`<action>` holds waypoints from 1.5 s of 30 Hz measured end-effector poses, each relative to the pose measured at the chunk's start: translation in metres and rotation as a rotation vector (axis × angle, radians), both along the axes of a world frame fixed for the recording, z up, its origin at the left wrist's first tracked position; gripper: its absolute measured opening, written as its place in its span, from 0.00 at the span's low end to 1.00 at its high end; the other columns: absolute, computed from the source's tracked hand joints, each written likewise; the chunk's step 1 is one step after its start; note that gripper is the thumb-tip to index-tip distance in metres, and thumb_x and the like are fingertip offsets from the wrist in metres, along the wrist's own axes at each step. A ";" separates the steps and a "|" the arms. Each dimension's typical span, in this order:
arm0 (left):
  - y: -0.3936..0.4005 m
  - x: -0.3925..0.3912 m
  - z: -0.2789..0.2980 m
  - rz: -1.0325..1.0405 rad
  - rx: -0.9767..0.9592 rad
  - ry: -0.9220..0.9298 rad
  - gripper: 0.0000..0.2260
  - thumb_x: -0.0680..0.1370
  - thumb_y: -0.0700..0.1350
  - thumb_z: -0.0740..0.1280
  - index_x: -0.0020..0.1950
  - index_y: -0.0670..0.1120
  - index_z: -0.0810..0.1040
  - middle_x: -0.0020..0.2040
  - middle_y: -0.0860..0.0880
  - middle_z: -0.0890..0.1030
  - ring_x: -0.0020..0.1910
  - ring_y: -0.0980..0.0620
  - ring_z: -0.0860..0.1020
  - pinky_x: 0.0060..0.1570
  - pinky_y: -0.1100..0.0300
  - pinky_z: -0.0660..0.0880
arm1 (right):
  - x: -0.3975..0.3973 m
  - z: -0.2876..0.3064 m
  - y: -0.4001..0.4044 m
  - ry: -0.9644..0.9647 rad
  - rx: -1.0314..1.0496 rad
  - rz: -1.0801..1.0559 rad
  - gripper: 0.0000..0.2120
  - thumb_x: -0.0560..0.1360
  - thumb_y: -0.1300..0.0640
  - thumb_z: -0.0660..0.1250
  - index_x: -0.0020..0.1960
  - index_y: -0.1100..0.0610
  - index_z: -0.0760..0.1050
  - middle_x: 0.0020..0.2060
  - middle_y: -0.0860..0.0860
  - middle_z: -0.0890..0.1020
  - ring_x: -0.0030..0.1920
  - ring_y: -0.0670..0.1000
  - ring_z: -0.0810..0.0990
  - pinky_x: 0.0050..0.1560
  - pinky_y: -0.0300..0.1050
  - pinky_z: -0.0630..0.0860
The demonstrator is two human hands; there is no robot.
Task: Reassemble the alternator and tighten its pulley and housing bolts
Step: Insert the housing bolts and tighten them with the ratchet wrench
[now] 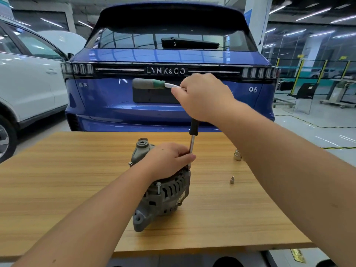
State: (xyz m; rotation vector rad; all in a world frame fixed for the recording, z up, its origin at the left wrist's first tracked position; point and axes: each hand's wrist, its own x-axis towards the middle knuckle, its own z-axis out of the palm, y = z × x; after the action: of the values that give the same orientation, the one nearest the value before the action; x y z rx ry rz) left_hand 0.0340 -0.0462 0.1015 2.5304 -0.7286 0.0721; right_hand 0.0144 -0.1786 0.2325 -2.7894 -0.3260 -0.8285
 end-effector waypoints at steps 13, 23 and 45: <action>-0.002 0.000 0.000 0.020 0.016 -0.003 0.14 0.83 0.62 0.59 0.49 0.57 0.80 0.42 0.54 0.83 0.42 0.55 0.81 0.42 0.56 0.80 | 0.003 -0.027 -0.002 0.400 1.752 0.537 0.05 0.80 0.56 0.66 0.47 0.55 0.77 0.40 0.48 0.85 0.46 0.50 0.83 0.56 0.53 0.73; 0.000 0.005 -0.002 0.019 -0.019 0.026 0.13 0.83 0.62 0.60 0.46 0.60 0.80 0.39 0.60 0.82 0.39 0.60 0.80 0.38 0.61 0.75 | 0.001 -0.033 -0.009 -0.308 0.071 0.385 0.10 0.81 0.55 0.62 0.55 0.58 0.80 0.44 0.49 0.78 0.46 0.53 0.74 0.48 0.55 0.74; 0.000 0.000 -0.001 -0.009 -0.013 0.017 0.13 0.83 0.62 0.61 0.46 0.58 0.80 0.40 0.53 0.83 0.41 0.54 0.81 0.43 0.55 0.80 | -0.006 0.026 0.001 0.231 0.136 0.055 0.12 0.80 0.56 0.60 0.38 0.54 0.70 0.33 0.50 0.78 0.33 0.52 0.78 0.36 0.48 0.78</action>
State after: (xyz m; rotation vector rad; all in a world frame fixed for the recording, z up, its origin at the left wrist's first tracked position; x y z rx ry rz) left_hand 0.0343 -0.0464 0.1008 2.5126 -0.7303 0.0526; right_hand 0.0083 -0.1773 0.2582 -2.6994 -0.2930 -0.4898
